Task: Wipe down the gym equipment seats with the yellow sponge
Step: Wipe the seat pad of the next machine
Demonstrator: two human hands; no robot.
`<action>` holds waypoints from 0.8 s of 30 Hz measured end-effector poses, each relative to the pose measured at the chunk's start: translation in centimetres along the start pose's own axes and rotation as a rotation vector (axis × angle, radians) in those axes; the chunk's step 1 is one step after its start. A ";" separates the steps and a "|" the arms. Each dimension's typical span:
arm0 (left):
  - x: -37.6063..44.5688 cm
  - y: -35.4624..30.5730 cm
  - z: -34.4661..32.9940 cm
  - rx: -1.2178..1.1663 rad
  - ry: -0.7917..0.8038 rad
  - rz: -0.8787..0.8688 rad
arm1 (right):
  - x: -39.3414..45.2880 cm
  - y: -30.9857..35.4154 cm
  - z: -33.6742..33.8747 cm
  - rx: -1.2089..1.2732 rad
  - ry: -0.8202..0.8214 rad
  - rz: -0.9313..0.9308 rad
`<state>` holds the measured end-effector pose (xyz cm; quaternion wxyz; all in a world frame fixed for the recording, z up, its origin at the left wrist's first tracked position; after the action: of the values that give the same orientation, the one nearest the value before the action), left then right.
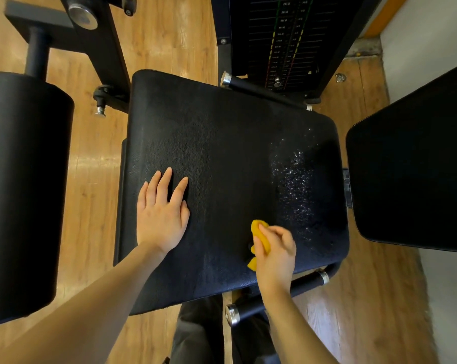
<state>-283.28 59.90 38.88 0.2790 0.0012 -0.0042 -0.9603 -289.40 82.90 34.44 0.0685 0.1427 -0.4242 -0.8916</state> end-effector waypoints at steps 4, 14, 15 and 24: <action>0.0 0.1 -0.2 0.007 -0.003 -0.001 | -0.4 0.0 0.0 0.004 -0.022 -0.022; -0.1 0.2 -0.1 -0.040 -0.002 -0.002 | 1.3 0.6 0.0 0.029 -0.031 -0.058; -0.1 0.2 -0.1 -0.046 -0.003 -0.003 | 1.3 0.7 -0.2 0.017 -0.048 -0.059; -0.2 0.5 -0.2 -0.050 0.030 -0.002 | -4.6 0.8 -0.1 -0.150 -0.122 -0.049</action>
<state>-282.83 59.61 38.68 0.2780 0.0086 0.0240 -0.9602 -285.04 83.47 35.93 0.0312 0.0928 -0.3560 -0.9294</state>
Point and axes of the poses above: each hand's wrist, its own x-axis towards the middle knuckle, its own z-axis out of the back of the hand, y = z × x, the point moved 1 cm from there along x, towards the middle knuckle, and after that the axes turned 3 degrees about -y, right-handed, at the moved point
